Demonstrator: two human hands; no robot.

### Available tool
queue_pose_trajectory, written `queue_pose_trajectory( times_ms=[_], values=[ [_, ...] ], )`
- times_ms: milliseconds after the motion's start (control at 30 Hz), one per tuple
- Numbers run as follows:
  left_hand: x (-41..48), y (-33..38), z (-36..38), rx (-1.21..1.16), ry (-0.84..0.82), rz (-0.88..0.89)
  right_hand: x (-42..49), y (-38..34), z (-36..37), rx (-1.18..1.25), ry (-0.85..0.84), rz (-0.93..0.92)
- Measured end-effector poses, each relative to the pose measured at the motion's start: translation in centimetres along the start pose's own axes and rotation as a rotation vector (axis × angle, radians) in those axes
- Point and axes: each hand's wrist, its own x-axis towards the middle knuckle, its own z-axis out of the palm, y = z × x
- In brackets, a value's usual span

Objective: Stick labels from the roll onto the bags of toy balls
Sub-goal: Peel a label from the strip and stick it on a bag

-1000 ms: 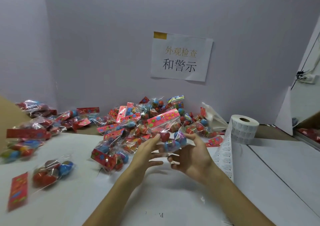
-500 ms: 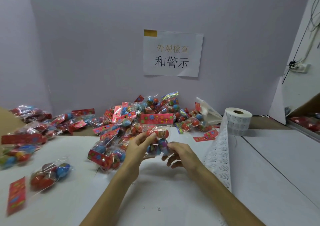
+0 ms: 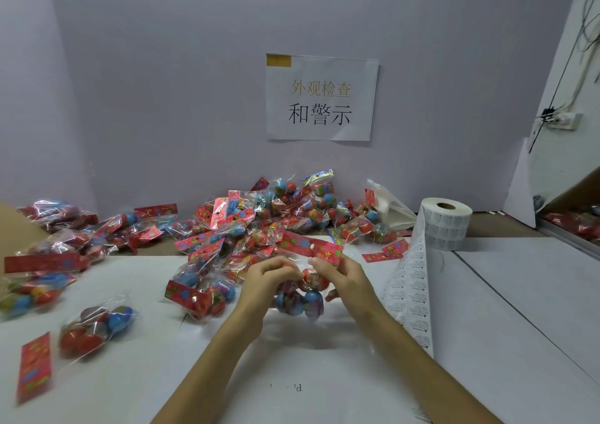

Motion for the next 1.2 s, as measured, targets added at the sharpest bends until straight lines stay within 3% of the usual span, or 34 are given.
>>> queue_pose_trajectory(
  times_ms=[333, 567, 767, 1067, 1200],
  values=[
    [-0.5, -0.1, 0.5, 0.022, -0.098, 0.003, 0.4, 0.3, -1.1, -0.081, 0.042, -0.011],
    [-0.3, -0.2, 0.8, -0.029, 0.011, -0.024, 0.4, 0.2, -1.2, -0.168, 0.071, -0.019],
    [0.0, -0.3, 0.3, -0.045, 0.054, -0.037, 0.5, -0.2, -1.3, -0.039, 0.0, 0.05],
    [0.0, -0.7, 0.1, -0.052, 0.028, 0.051, 0.6, 0.0, -1.4, -0.033, 0.019, 0.044],
    [0.3, -1.1, 0.5, 0.062, 0.095, 0.139, 0.7, -0.1, -1.5, -0.002, 0.086, 0.054]
  ],
)
